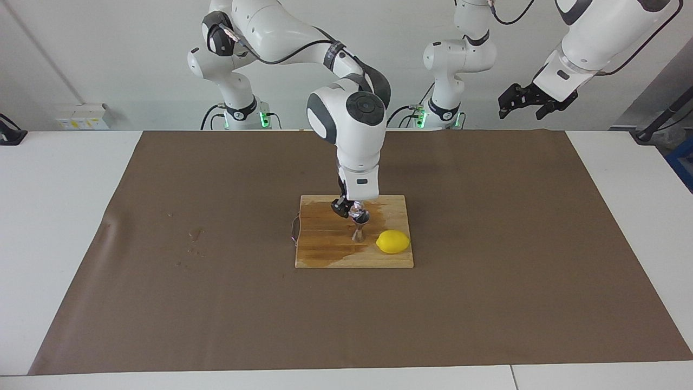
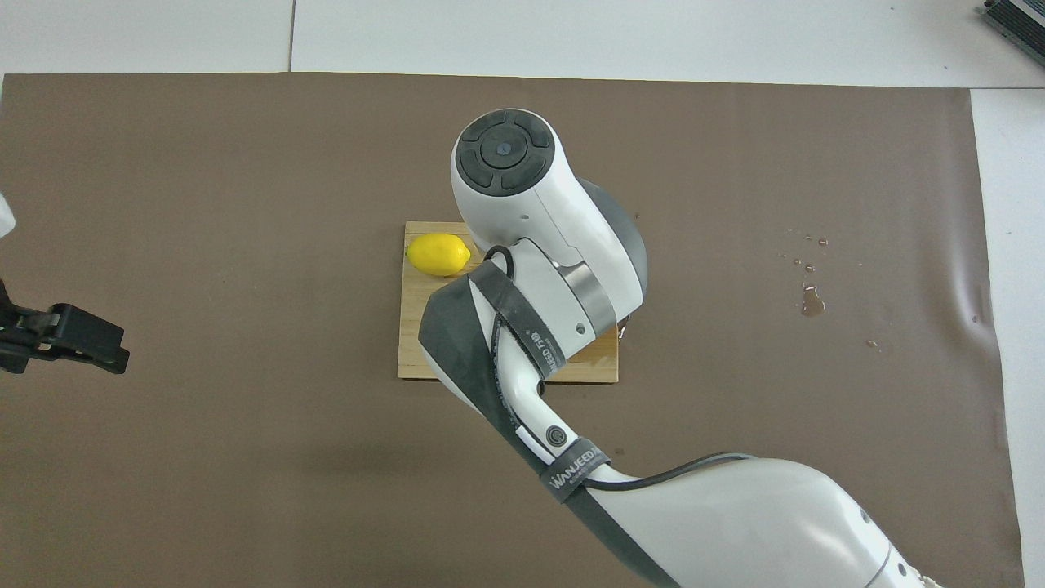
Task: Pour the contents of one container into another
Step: 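Hold the glass tilted over the cup with the right gripper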
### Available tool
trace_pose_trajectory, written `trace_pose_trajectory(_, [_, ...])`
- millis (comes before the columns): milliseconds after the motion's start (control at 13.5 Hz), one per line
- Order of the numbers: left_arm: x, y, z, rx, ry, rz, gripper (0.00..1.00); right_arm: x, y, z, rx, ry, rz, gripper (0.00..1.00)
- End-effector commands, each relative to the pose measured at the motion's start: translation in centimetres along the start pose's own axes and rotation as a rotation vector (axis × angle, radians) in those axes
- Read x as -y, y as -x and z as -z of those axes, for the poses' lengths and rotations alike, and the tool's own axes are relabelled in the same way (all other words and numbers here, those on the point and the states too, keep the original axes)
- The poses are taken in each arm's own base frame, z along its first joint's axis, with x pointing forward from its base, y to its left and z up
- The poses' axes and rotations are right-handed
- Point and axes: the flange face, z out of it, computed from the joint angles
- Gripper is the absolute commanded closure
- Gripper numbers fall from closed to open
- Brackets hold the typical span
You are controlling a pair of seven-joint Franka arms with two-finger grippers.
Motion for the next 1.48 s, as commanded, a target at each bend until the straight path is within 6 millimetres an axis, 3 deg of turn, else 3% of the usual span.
trace_pose_trajectory(0, [0.3,0.7,0.2,0.002,-0.006,-0.009,0.00,-0.3,-0.6,0.4,0.012,0.026,-0.021,1.00])
trace_pose_trajectory(1182, [0.4,0.8,0.2,0.004,-0.005,-0.007,0.00,-0.2,-0.9,-0.9,0.042,0.022,-0.019,1.00])
trace_pose_trajectory(1403, [0.3,0.8,0.2,0.004,-0.006,-0.009,0.00,-0.2,-1.5,-0.1,0.049,0.021,-0.019,1.00])
